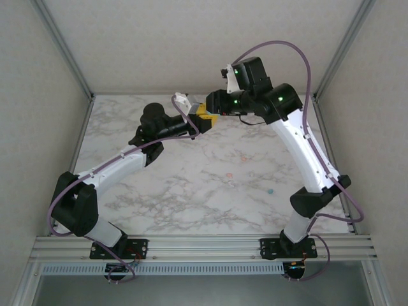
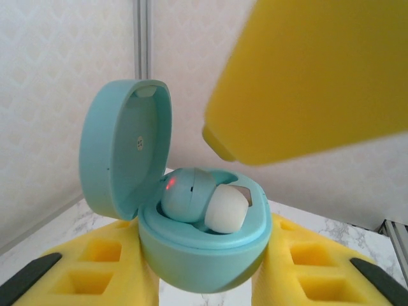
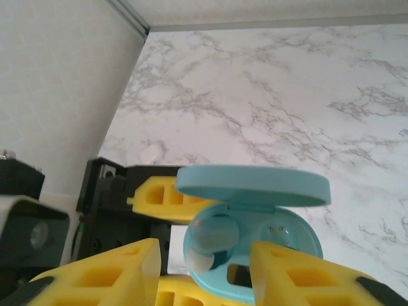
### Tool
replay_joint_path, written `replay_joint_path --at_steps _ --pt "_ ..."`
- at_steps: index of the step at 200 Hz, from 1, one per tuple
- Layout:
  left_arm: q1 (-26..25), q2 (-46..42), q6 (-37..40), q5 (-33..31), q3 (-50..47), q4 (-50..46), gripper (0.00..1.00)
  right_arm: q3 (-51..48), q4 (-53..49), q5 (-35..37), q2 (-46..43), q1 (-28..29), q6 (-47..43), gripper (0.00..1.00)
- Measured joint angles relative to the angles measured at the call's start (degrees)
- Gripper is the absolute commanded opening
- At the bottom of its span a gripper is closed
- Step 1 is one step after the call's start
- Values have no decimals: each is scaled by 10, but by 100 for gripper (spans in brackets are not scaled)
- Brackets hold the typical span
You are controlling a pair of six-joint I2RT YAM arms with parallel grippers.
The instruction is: Insert wireless bluetooth earbuds into charging case
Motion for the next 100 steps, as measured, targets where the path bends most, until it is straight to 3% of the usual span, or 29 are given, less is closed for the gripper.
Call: replay_joint_path --at_steps 38,100 --pt "0 0 7 -3 0 0 19 64 -43 2 44 0 21 38" --pt "-2 0 26 -4 0 -13 19 90 -75 10 71 0 25 34"
